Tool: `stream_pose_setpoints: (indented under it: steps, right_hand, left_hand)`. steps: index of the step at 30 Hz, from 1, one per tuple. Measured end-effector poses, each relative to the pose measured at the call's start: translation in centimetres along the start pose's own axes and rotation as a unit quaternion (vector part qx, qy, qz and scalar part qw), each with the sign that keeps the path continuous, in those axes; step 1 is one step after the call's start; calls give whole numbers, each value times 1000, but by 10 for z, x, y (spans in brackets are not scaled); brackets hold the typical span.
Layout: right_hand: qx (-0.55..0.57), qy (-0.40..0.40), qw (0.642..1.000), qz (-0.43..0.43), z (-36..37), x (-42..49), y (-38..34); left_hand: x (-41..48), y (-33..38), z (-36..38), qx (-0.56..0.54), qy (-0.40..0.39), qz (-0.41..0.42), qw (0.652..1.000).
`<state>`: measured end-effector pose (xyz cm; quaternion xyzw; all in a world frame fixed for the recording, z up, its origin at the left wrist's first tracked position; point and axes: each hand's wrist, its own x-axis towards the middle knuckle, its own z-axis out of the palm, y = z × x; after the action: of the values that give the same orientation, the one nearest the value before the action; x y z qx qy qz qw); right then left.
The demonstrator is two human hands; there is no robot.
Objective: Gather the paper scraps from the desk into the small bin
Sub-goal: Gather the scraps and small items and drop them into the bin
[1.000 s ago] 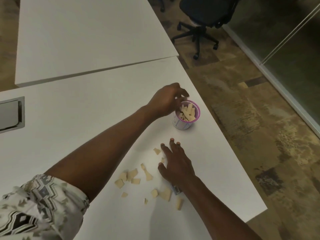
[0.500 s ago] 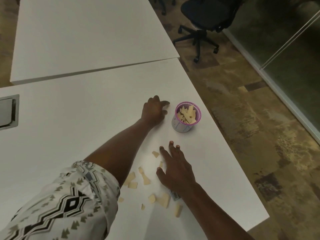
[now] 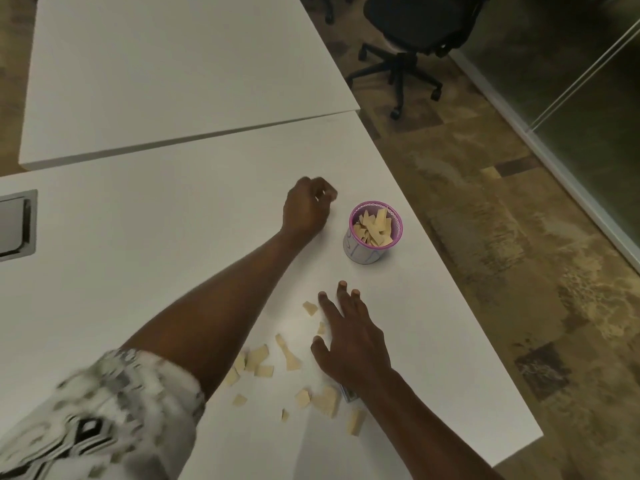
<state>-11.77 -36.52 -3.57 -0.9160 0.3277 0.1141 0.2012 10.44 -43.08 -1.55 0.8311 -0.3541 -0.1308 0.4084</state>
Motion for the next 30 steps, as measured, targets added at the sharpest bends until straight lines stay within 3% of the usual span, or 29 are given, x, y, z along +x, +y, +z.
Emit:
stream_pose_setpoints:
  steps: [3,7,12,20,24,27,30]
  right_hand:
    - [0,-4,1000,3,-1,-1,-2]
    - [7,-13,1000,7,-5,-1,-3]
    - [6,-23,1000,14,-9,1,-3]
    - [54,-79,995,15,-41,5,3]
    - [93,11,995,46,-56,-19,6]
    - [125,55,984,114,-51,-50,6]
    - [151,43,963,218,-33,-88,6]
  left_hand:
    - [-19,34,-21,-39,20,110,993]
    - [-32,59,-27,119,-77,271,952]
    - [-34,63,-34,244,-136,294,914]
    - [-111,20,-105,164,-112,151,968]
    - [-192,-41,-135,213,-121,60,968]
    - [-256,-75,-141,236,-130,-32,963]
    - [-307,-96,-133,247,-144,-114,951]
